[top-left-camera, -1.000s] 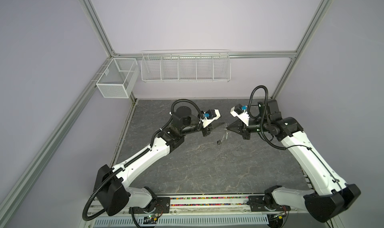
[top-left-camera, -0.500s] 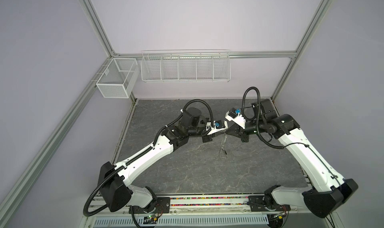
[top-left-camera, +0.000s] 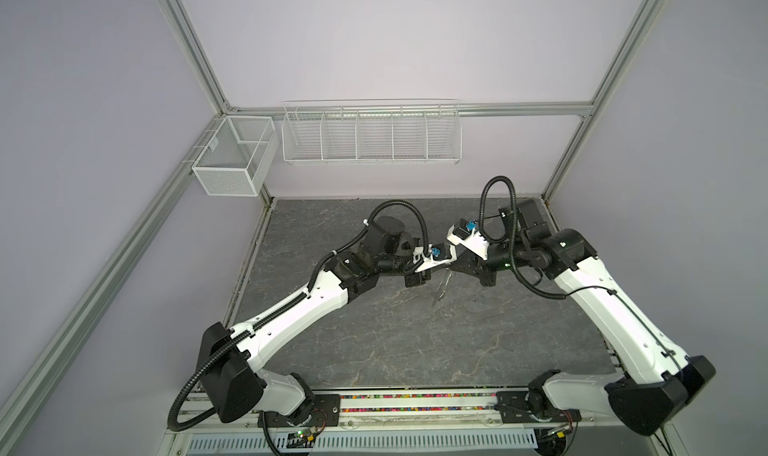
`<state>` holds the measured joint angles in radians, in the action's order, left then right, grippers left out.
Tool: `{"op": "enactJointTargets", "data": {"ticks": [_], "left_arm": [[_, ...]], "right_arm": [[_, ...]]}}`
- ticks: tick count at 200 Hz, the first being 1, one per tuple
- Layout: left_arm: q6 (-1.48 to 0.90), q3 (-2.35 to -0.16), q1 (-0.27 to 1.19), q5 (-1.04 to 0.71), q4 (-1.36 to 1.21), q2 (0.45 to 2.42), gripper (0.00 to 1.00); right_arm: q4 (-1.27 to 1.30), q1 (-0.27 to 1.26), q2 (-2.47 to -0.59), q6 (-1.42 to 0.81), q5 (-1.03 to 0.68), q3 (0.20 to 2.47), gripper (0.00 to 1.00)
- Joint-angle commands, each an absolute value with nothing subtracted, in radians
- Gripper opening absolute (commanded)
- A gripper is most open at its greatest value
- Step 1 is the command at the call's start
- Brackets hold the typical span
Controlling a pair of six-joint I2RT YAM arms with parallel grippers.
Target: Put the keys on the keyring
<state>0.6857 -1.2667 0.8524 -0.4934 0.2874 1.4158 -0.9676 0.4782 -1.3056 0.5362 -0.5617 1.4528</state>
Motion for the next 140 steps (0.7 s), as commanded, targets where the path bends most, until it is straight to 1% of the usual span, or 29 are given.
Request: {"op": "enactJointTargets", "data": {"ticks": [1, 22, 39, 47, 49, 50, 51, 54, 55, 59, 70, 77, 83, 101, 140], "left_arm": [[0.698, -1.292, 0.864, -0.541, 0.281, 1.438, 0.09], [0.695, -1.29, 0.864, -0.573, 0.28, 1.445, 0.0], [0.681, -1.286, 0.865, -0.598, 0.265, 1.449, 0.0], [0.667, -1.281, 0.865, -0.6, 0.25, 1.45, 0.0], [0.664, -1.28, 0.865, -0.598, 0.246, 1.45, 0.0], [0.663, -1.279, 0.864, -0.598, 0.244, 1.45, 0.0], [0.662, -1.278, 0.864, -0.598, 0.243, 1.449, 0.0], [0.655, -1.275, 0.864, -0.595, 0.238, 1.448, 0.0], [0.654, -1.274, 0.864, -0.595, 0.236, 1.448, 0.0], [0.644, -1.269, 0.863, -0.591, 0.229, 1.446, 0.0], [0.609, -1.248, 0.854, -0.584, 0.193, 1.435, 0.0], [0.57, -1.227, 0.842, -0.584, 0.153, 1.424, 0.0], [0.534, -1.206, 0.831, -0.592, 0.111, 1.413, 0.0], [0.413, -1.136, 0.803, -0.607, -0.034, 1.378, 0.0], [0.234, -1.04, 0.783, -0.579, -0.282, 1.342, 0.0]], "right_arm": [[-0.95, 0.497, -1.287, 0.577, -0.602, 1.457, 0.07], [-0.908, 0.497, -1.274, 0.583, -0.6, 1.442, 0.07], [-0.873, 0.497, -1.256, 0.581, -0.591, 1.42, 0.07], [-0.863, 0.497, -1.25, 0.578, -0.583, 1.414, 0.12], [-0.862, 0.497, -1.249, 0.576, -0.576, 1.412, 0.15], [-0.86, 0.497, -1.248, 0.574, -0.571, 1.411, 0.18], [-0.86, 0.497, -1.248, 0.574, -0.571, 1.411, 0.18], [-0.857, 0.495, -1.246, 0.568, -0.561, 1.409, 0.23], [-0.856, 0.494, -1.245, 0.565, -0.555, 1.408, 0.25], [-0.855, 0.491, -1.241, 0.56, -0.543, 1.405, 0.28], [-0.834, 0.472, -1.22, 0.542, -0.519, 1.379, 0.31], [-0.809, 0.455, -1.198, 0.522, -0.514, 1.354, 0.34], [-0.783, 0.438, -1.176, 0.5, -0.515, 1.328, 0.37], [-0.701, 0.4, -1.114, 0.44, -0.54, 1.253, 0.42], [-0.595, 0.388, -1.044, 0.306, -0.523, 1.14, 0.45]]}}
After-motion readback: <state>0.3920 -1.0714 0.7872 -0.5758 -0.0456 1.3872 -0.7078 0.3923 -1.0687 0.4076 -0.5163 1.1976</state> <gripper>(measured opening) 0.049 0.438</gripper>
